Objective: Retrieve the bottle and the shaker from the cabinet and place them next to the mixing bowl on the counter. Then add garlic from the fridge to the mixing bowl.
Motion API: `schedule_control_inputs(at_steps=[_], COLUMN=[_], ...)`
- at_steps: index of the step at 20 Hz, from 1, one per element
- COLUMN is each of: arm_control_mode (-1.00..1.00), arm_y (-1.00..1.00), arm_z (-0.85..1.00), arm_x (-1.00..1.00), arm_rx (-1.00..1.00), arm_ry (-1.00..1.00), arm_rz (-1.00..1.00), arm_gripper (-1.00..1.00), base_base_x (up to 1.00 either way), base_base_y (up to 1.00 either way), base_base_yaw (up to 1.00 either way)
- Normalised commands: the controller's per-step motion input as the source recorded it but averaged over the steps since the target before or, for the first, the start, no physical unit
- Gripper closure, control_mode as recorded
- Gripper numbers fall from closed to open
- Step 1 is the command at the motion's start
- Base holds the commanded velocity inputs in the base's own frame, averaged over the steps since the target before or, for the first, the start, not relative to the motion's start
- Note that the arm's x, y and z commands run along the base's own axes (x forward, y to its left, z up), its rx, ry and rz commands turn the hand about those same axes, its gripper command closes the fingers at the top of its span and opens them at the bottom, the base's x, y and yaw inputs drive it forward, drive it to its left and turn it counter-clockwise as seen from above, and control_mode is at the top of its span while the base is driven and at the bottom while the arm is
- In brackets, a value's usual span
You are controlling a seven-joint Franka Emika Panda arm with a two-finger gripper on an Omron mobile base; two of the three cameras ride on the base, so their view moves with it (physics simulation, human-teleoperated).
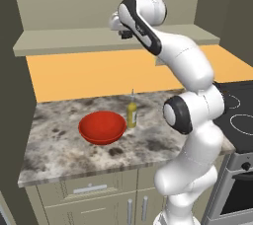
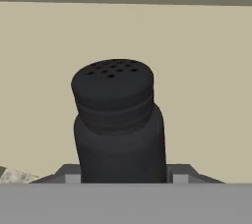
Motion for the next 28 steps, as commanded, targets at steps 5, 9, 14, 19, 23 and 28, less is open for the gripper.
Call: schedule_control_inputs(at_steps=[5,9,14,19,23,28], arm_control_mode=[-1.0,-1.0,-1.0,-1.0,-1.0,-1.0], arm_y=[0.0,0.0,-0.1,-0.21,-0.25,-0.23], arm_z=[-0.5,-0.19,-0.14,-0.29,-0.35,-0.64], arm_x=[-1.0,-1.0,-0.94,-0.36,-0.1,0.0], arm_rx=[0.0,0.0,0.0,0.0,0.0,0.0], arm_ry=[-0.01,0.0,0.0,0.0,-0.05,-0.05], arm_rz=[0.14,0.14,0.25,0.57,0.62,0.61], arm_gripper=[1.0,1.0,1.0,1.0,1.0,1.0], base_base_x=[0.0,0.0,0.0,0.0,0.0,0.0], base_base_y=[0.0,0.0,0.0,0.0,0.0,0.0], base_base_yaw=[0.0,0.0,0.0,0.0,0.0,0.0])
